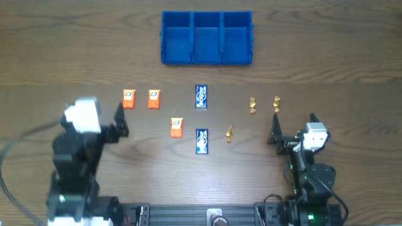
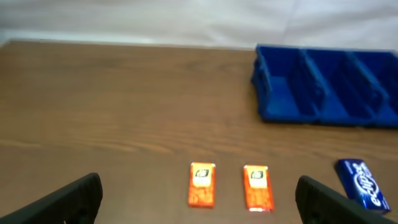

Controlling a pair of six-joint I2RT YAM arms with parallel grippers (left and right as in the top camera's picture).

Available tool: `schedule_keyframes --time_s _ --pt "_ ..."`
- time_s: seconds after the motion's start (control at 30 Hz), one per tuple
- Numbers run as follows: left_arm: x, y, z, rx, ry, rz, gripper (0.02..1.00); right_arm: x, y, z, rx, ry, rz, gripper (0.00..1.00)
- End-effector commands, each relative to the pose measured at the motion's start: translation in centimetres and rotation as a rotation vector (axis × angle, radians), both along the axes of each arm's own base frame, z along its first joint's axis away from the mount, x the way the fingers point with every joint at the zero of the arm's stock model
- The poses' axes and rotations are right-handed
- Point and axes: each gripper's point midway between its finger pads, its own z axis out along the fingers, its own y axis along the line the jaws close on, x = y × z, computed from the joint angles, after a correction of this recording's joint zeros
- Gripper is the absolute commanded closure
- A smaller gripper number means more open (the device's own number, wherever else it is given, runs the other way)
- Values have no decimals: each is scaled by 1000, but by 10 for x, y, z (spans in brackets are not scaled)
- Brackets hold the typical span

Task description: Sort Candies Into Trays

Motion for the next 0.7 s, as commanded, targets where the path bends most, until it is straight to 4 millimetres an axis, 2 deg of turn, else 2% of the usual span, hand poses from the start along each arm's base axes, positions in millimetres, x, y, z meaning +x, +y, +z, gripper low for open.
schedule_keyframes --time_s 0.03,0.13,0.3,0.47,0.6,0.7 --pt "41 3 -13 40 228 12 20 0 -1 -1 -16 0 -4 3" --pt "63 -2 -37 35 385 -8 20 0 -1 -1 -16 0 -4 3" --pt "87 -5 -97 34 626 -23 20 0 -1 -1 -16 0 -4 3" --pt "95 -14 -145 32 740 -87 20 0 -1 -1 -16 0 -4 1" --pt "96 -14 -170 39 793 -99 20 0 -1 -1 -16 0 -4 1" --pt "96 -14 -180 45 813 -107 20 0 -1 -1 -16 0 -4 3"
